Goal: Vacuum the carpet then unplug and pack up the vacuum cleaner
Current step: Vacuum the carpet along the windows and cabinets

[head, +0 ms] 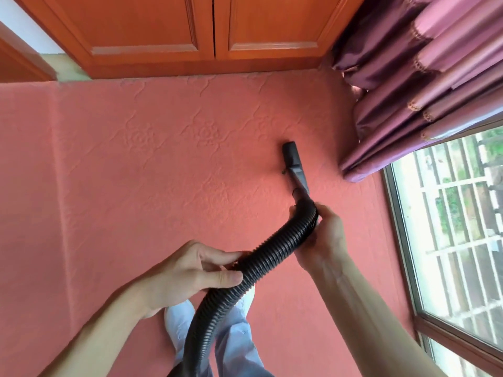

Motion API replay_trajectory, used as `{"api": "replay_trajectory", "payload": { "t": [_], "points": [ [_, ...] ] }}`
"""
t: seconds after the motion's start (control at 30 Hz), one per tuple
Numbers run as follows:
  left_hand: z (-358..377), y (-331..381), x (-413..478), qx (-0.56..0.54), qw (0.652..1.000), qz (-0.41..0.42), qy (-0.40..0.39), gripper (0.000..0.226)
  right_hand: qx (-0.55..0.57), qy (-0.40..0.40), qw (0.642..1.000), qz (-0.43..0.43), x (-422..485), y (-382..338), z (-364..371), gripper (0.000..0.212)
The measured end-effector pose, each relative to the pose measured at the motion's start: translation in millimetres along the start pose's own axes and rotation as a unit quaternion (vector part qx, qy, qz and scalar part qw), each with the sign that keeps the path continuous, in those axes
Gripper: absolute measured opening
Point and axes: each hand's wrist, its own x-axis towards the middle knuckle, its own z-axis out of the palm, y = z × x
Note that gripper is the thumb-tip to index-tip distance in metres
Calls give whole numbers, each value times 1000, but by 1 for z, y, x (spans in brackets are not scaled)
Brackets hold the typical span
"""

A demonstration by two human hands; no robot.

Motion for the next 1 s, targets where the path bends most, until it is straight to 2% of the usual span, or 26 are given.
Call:
{"api": "replay_trajectory", "payload": {
  "t": [0.2, 0.37, 0.53, 0.63, 0.73, 0.83, 1.0],
  "points": [
    [13, 2, 35, 4, 996, 2, 88, 28, -38, 40, 998, -34, 44, -13, 13, 43],
    [58, 6, 105, 6, 981, -18, 196, 17, -52, 76, 992, -88, 91, -48, 15, 30],
    [73, -1, 142, 28, 968, -38, 248, 25, -83, 55, 993, -61, 134, -57, 1, 44],
    [57, -9, 131, -7, 976, -32, 217, 22, -102, 44, 993, -42, 134, -51, -4, 44],
    [33, -9, 99, -35, 993, -1, 110, 23, -124, 31, 991, -49, 109, -44, 6, 45],
    [5, -6, 50, -43, 999, 20, 19, 29, -149, 19, 987, -66, 66, -25, 25, 36],
    [-23, 0, -17, -15, 1000, -4, -21, 32, -209, 25, 975, -63, 6, 27, 61, 23]
  ]
}}
